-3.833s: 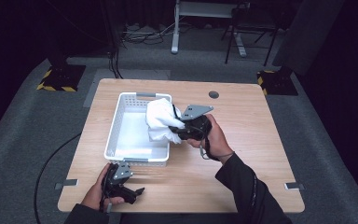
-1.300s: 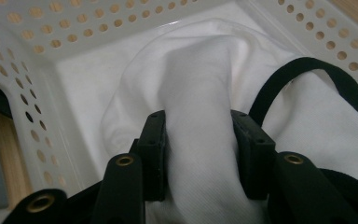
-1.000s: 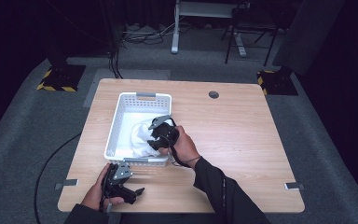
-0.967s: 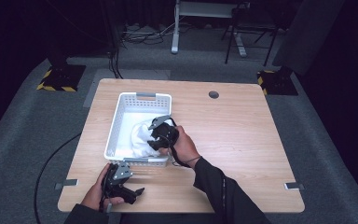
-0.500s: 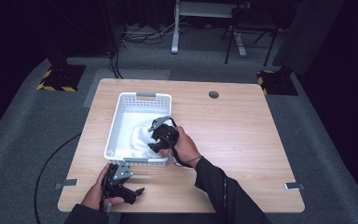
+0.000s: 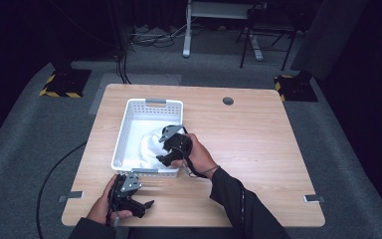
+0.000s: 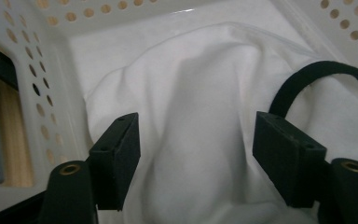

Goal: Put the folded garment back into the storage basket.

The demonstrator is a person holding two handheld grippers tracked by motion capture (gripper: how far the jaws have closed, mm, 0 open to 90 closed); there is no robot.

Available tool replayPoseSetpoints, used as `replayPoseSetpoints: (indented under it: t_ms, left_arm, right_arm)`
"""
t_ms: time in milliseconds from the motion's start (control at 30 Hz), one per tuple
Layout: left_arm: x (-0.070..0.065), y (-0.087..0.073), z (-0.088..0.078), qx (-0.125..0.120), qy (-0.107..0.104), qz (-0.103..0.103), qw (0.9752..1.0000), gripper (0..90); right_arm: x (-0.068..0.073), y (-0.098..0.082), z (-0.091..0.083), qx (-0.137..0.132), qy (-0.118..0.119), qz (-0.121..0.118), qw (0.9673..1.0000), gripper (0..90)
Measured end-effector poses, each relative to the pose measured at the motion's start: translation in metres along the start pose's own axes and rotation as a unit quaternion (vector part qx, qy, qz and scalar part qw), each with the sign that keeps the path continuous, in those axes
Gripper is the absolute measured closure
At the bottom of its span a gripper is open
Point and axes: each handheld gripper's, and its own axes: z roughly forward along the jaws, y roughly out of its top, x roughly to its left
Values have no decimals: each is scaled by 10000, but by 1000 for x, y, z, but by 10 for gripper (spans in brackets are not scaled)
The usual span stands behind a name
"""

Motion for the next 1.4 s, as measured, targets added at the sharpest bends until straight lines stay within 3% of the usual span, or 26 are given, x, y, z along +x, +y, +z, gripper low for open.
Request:
replayPoseSetpoints:
  t_ms: [300,533,900,1133,1400]
  left_arm:
    - [0,0,0,-1,0,1,10000,5]
    - [0,0,0,-1,2,0,10000,5]
    - [0,0,0,1,-3,-6,10000,5]
    - [0,0,0,-2,-5,-6,10000,5]
    - [0,0,0,-2,-11,-10,10000,5]
  right_arm:
    - [-1,-2,1,-65,-76,-30,9999,147]
    - [3,-2,3,-49,-47,-202,9998,50]
    - [4,-2,0,-95,108,-255,9996,27]
    - [4,-1,-5,-90,-18,-464,9989,55]
    - [2,-5,-11,-206,-42,-457,9987,50]
